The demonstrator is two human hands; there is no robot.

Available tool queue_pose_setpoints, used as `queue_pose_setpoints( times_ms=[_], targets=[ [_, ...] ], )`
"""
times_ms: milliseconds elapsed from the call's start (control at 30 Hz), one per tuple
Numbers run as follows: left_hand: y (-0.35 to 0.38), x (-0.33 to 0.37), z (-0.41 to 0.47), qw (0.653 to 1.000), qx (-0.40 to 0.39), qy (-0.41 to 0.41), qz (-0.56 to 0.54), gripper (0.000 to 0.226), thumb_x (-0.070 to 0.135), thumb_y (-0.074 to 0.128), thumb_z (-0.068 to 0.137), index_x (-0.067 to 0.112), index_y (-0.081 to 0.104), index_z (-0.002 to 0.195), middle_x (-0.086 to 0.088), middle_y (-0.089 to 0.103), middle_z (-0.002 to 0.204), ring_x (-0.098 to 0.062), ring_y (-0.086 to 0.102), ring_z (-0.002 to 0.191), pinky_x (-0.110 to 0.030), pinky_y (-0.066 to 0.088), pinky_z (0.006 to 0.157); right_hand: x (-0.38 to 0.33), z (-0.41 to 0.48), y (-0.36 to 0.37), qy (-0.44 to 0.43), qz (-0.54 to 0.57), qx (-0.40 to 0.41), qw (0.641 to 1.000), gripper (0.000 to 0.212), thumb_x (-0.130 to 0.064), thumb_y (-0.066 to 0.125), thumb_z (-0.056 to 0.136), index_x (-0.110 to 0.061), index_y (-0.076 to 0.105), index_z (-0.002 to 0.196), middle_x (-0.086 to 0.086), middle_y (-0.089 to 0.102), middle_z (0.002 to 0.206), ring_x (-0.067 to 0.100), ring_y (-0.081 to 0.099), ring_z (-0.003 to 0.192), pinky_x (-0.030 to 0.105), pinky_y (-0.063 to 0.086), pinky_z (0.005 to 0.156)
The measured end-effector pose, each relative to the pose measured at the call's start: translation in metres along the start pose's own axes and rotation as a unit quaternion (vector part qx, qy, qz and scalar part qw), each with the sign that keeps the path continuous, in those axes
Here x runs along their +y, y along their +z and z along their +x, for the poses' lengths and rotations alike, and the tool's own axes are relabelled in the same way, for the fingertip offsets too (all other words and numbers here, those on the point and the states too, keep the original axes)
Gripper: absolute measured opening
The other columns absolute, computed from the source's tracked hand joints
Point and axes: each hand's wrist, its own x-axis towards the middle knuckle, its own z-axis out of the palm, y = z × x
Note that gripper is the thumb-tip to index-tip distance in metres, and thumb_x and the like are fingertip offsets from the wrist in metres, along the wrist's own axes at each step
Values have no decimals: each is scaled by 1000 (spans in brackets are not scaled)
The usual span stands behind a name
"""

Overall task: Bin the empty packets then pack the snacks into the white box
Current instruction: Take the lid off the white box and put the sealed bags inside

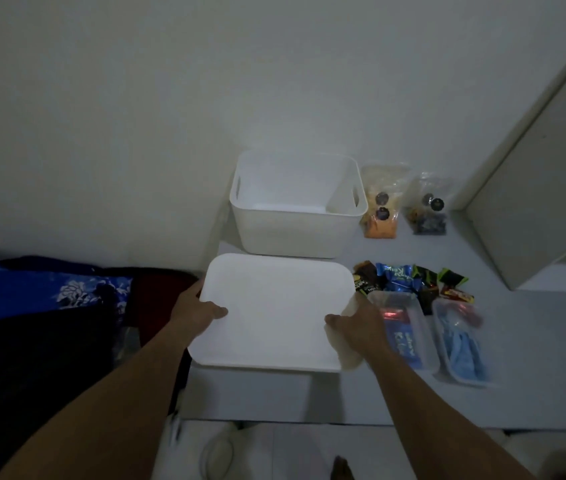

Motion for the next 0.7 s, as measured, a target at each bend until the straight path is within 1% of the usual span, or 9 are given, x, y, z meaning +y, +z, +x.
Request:
queue_pose_setpoints(
  times_ms=[67, 133, 200, 267, 400, 467, 533, 600, 700],
  targets=[
    [8, -12, 8, 1000, 1, 0, 24, 73, 1, 81, 68, 20, 58, 134, -7, 68, 118, -29, 63, 105, -47, 51, 97, 16, 11, 13, 27, -27, -12, 999, 75, -40, 80, 66, -13, 48, 128, 14, 56, 126, 36, 50, 120, 46, 46, 99],
    [18, -20, 16, 998, 3, 3, 57, 72, 4, 83, 68, 21, 58, 133, -6, 67, 120, -30, 63, 107, -47, 50, 98, 26, 19, 23, 45, -55, -15, 997, 85, -43, 78, 71, -13, 39, 140, 17, 48, 136, 39, 43, 128, 47, 42, 103],
    [26, -27, 24, 996, 8, 0, 92, 71, 8, 83, 69, 20, 57, 134, -5, 65, 122, -31, 61, 110, -46, 49, 100, 33, 26, 28, 43, -86, -12, 995, 88, -42, 75, 77, -11, 30, 147, 19, 43, 141, 40, 39, 133, 45, 38, 105],
    [32, -31, 30, 991, 22, 2, 130, 68, 12, 83, 71, 18, 56, 134, -7, 64, 124, -32, 60, 111, -45, 49, 100, 36, 32, 33, 36, -113, -13, 993, 87, -41, 71, 82, -10, 26, 150, 20, 40, 142, 41, 37, 134, 43, 37, 105],
    [45, -34, 30, 978, 52, -1, 200, 67, 14, 79, 76, 10, 51, 138, -15, 60, 129, -37, 56, 116, -41, 47, 100, 41, 36, 41, 23, -169, -14, 985, 76, -43, 65, 86, -7, 33, 144, 19, 45, 137, 39, 42, 128, 42, 38, 103],
    [46, -36, 30, 973, 64, -16, 223, 73, 18, 77, 77, 8, 45, 143, -16, 55, 134, -38, 53, 121, -39, 46, 100, 42, 36, 44, 21, -175, -26, 984, 71, -42, 64, 87, -6, 35, 142, 17, 45, 136, 38, 44, 126, 41, 39, 102],
    [43, -39, 33, 966, 65, -26, 248, 83, 27, 76, 72, 14, 41, 147, -16, 55, 134, -38, 55, 119, -43, 49, 99, 42, 37, 47, 19, -171, -36, 984, 71, -39, 65, 88, -7, 34, 143, 17, 43, 137, 38, 43, 127, 41, 38, 104],
    [40, -48, 43, 959, 73, -31, 273, 86, 34, 72, 67, 19, 42, 146, -17, 56, 128, -39, 57, 113, -46, 53, 93, 43, 37, 51, 13, -168, -47, 984, 73, -38, 65, 89, -7, 31, 146, 17, 40, 140, 38, 40, 129, 41, 36, 106],
    [42, -44, 33, 942, 81, -35, 323, 82, 35, 72, 72, 17, 40, 145, -18, 49, 128, -40, 54, 113, -47, 53, 92, 44, 34, 55, 5, -175, -48, 983, 70, -36, 64, 90, -6, 33, 145, 17, 39, 140, 38, 39, 130, 42, 37, 106]
  ],
)
